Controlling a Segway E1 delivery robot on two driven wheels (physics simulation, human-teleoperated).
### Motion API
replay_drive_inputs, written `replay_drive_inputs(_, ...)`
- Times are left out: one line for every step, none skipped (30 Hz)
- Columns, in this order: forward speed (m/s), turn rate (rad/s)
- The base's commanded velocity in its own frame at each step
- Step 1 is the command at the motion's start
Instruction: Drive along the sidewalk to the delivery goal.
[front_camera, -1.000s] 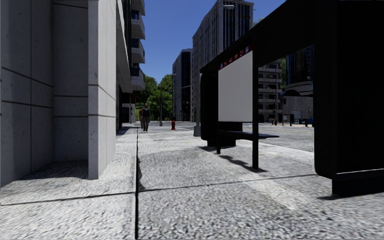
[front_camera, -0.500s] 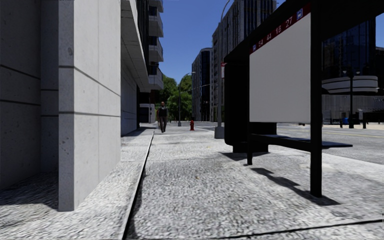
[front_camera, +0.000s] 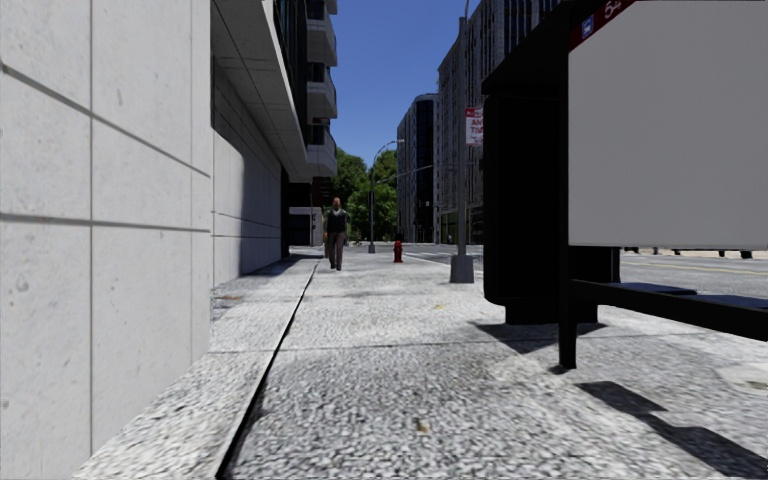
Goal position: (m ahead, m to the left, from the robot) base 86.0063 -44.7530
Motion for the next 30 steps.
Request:
replay_drive_inputs(2.00,0.01)
replay_drive_inputs(2.00,0.12)
replay_drive_inputs(2.00,0.23)
replay_drive_inputs(2.00,0.26)
replay_drive_inputs(2.00,0.26)
replay_drive_inputs(2.00,0.26)
replay_drive_inputs(2.00,0.27)
replay_drive_inputs(2.00,0.27)
replay_drive_inputs(2.00,0.27)
replay_drive_inputs(2.00,0.27)
replay_drive_inputs(2.00,0.24)
replay_drive_inputs(2.00,0.16)
replay_drive_inputs(2.00,0.16)
replay_drive_inputs(2.00,0.15)
replay_drive_inputs(2.00,0.01)
replay_drive_inputs(2.00,0.00)
replay_drive_inputs(2.00,0.00)
replay_drive_inputs(2.00,0.00)
replay_drive_inputs(2.00,0.00)
replay_drive_inputs(2.00,0.00)
replay_drive_inputs(2.00,0.00)
replay_drive_inputs(2.00,0.00)
replay_drive_inputs(2.00,0.00)
replay_drive_inputs(2.00,0.00)
replay_drive_inputs(2.00,0.00)
replay_drive_inputs(2.00,0.00)
replay_drive_inputs(2.00,0.00)
replay_drive_inputs(2.00,0.00)
replay_drive_inputs(2.00,0.00)
replay_drive_inputs(2.00,0.00)
